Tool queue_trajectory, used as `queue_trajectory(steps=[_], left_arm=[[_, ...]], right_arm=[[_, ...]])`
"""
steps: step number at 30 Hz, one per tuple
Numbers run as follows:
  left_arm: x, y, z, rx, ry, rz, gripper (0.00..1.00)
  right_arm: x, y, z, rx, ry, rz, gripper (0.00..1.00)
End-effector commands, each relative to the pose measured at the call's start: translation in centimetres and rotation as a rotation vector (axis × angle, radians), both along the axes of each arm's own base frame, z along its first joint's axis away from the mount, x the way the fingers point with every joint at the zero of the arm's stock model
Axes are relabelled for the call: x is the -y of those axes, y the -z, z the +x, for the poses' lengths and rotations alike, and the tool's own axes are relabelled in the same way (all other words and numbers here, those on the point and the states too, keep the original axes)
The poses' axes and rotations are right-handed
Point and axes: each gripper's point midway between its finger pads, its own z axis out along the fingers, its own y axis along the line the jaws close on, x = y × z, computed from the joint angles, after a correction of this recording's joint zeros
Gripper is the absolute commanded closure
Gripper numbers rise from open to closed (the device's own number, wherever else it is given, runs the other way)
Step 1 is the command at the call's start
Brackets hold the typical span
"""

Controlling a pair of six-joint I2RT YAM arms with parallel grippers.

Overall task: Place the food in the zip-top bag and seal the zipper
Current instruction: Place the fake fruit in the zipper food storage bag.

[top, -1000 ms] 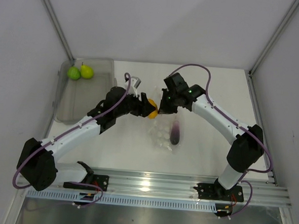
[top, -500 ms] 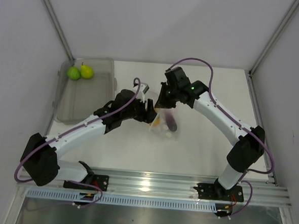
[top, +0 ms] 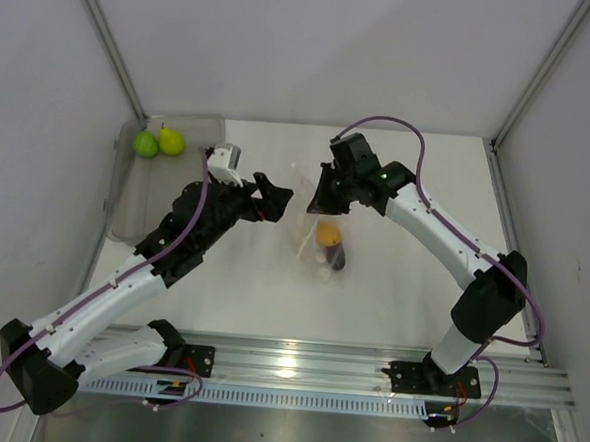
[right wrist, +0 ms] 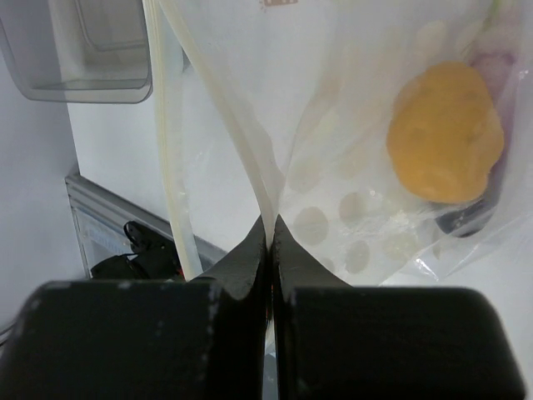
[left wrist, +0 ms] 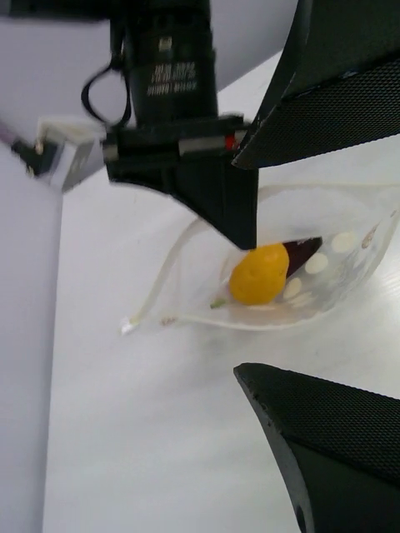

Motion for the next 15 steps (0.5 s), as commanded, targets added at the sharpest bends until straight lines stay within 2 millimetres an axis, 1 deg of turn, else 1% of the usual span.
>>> queue_trajectory(steps=[1,3,4,5,7,8,9,10,11,12,13,14,15], left_arm=[[-2.7,1.9,1.9,-0.068,-0.192,0.060,0.00],[-3.7,3.6,2.2,-0.153,-0.248,0.103,0.01],[-4.7,4.2,2.3,-0.200,-0.284,0.133,0.01],[-5.0,5.3,2.6,-0.234,-0.305,0.156,0.01],[-6.0,6.5,2.7,-0.268,-0.354,0.178,0.01],[-6.3,6.8,2.7,-0.271,-0.364,0.182,0.00],[-6.7,7.2,2.7,-0.272,-0.375,0.185,0.00],[-7.0,7.5,2.8,-0.276,-0.386,0.190,0.01],[-8.0,7.7,3.0,-0.280,-0.440,0.212,0.01],[-8.8,8.4,3.1,-0.300,-0.485,0.234,0.00],[-9.4,8.7,3.2,-0.307,-0.517,0.263,0.00],[-10.1,8.0,3.5,-0.300,-0.560,0.274,0.01],[-11.5,8.5,3.5,-0.313,-0.621,0.321,0.00]], right_arm=[[0.4,-2.7,0.1,0.070,0.005,0.046,1.00],[0.6,-3.0,0.0,0.077,0.002,0.042,1.00],[0.6,-3.4,-0.1,0.085,-0.005,0.050,1.00],[0.9,-4.6,-0.1,0.107,0.000,0.066,1.00],[1.3,-6.5,-0.1,0.142,0.002,0.094,1.00],[1.6,-7.4,0.1,0.161,0.006,0.105,1.00],[2.3,-9.1,0.3,0.190,0.022,0.110,1.00],[2.8,-9.7,0.4,0.206,0.023,0.095,1.00],[3.4,-9.9,0.3,0.204,0.030,0.075,1.00],[4.0,-10.5,0.8,0.217,0.046,0.075,1.00],[4.3,-10.5,0.8,0.214,0.047,0.070,1.00],[4.7,-10.4,0.8,0.211,0.048,0.068,1.00],[5.0,-10.7,0.6,0.217,0.051,0.077,1.00]])
